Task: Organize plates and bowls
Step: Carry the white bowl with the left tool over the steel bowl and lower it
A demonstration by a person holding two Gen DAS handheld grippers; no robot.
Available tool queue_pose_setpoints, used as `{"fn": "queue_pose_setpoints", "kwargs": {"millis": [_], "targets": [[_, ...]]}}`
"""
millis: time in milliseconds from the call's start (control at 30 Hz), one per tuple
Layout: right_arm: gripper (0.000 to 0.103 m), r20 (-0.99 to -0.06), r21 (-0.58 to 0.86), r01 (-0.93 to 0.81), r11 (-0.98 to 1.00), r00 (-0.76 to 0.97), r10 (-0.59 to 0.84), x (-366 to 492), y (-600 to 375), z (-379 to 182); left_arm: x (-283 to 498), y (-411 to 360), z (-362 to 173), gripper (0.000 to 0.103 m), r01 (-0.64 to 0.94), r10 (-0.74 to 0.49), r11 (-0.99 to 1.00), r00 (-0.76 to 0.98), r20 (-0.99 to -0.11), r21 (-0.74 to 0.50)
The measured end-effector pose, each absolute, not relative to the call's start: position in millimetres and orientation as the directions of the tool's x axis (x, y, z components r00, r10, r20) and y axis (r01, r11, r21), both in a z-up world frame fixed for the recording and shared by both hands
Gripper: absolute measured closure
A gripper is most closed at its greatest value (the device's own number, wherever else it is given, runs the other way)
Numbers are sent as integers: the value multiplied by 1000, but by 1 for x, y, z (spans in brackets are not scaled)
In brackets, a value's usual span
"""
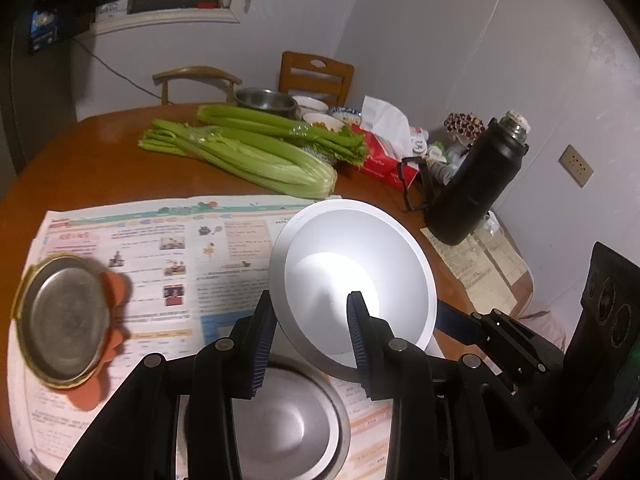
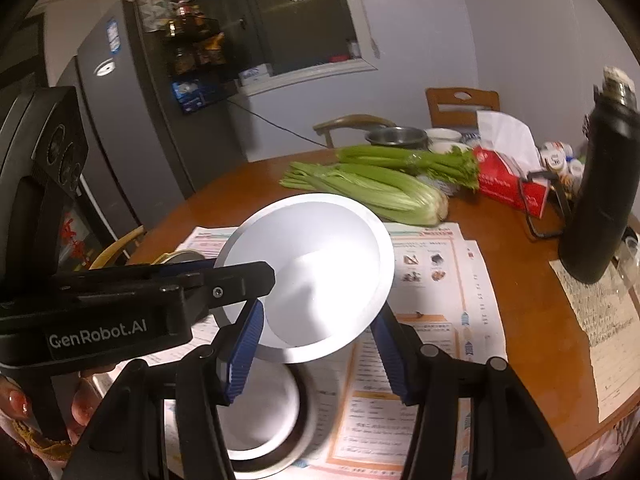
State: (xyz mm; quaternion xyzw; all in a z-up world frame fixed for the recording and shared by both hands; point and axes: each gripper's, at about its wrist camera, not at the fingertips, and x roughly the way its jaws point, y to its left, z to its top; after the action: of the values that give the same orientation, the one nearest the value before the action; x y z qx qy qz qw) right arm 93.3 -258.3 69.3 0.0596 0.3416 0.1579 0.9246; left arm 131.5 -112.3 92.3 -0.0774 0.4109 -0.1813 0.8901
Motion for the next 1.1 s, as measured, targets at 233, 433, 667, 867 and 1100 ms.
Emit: {"fn": "queue_pose_setpoints", "kwargs": {"millis": [233,433,667,867,1100], "targets": [[47,-592,198,-295,935,724,353,77,-240,85,110,-96,104,67,242,-373,928,631,-680,-284],[47,-582,191,-325,926,722,373,67,-229,91,91,-88,109,67,225,-353,935,662,-661,-275],[47,-583,181,-348,920,715,385,53,-221,92,74,-80,107,67,210,-349,936,673,-652,-284],[47,-594,176,-363,915,702,392,45,-217,87,64,-75,99,67,198,-346,936,669,-657,-292],[47,-609,170,-371,913,689,393,40,-212,79,60,-72,90,66,184,-338,939,663,-668,-292]]}}
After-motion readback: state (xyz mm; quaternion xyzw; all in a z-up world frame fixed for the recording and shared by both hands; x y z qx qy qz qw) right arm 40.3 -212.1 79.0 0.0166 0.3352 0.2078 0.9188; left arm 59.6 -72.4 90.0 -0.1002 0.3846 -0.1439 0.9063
